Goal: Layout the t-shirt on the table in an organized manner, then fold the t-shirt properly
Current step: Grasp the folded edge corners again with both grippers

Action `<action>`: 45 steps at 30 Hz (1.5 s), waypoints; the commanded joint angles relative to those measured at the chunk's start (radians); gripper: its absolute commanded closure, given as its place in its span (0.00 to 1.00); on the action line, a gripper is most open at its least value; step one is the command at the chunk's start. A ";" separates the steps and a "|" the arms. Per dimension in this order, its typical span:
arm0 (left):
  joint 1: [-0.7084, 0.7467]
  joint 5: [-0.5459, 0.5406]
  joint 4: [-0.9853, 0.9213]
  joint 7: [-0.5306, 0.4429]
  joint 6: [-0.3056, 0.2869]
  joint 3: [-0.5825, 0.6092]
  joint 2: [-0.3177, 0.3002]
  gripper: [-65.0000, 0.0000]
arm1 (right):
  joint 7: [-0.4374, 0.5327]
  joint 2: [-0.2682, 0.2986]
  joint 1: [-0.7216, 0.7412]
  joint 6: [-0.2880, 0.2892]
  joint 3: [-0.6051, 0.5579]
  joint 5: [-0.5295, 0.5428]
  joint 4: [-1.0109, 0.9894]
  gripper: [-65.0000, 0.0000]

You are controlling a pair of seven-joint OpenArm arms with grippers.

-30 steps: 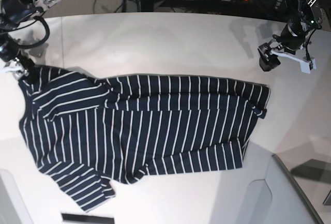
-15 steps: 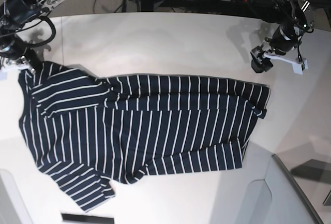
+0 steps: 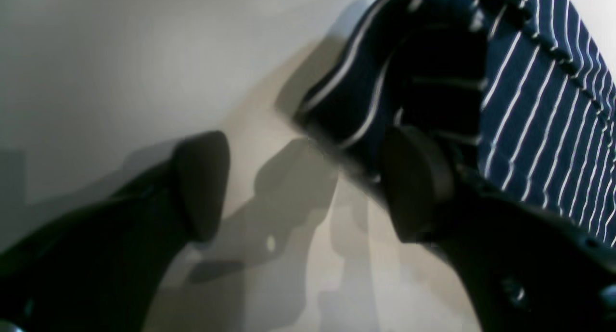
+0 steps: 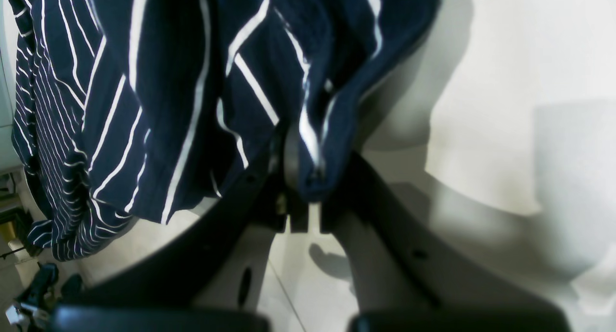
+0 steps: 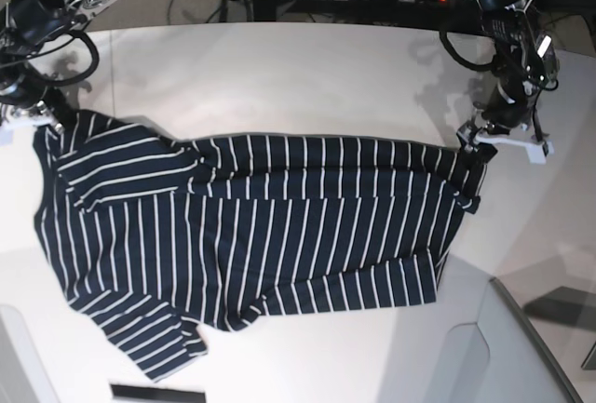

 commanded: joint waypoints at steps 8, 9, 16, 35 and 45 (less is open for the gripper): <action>-0.040 0.002 -0.082 -0.054 0.006 0.072 -0.009 0.28 | -0.006 0.014 0.011 0.004 -0.004 0.000 0.011 1.00; -0.051 0.002 -0.086 -0.054 0.006 0.075 -0.009 0.28 | -0.006 0.014 0.011 0.004 -0.004 0.000 0.011 1.00; -0.100 0.002 -0.160 -0.054 0.006 0.073 -0.010 0.30 | -0.006 0.031 0.011 0.004 -0.004 0.000 0.011 1.00; -0.090 0.002 -0.117 -0.036 0.011 0.067 -0.025 1.00 | -0.051 0.060 0.013 0.004 -0.068 0.000 0.057 1.00; -0.100 -0.002 0.096 0.092 0.068 0.064 -0.062 1.00 | -0.138 0.086 0.084 0.002 -0.157 0.000 0.244 1.00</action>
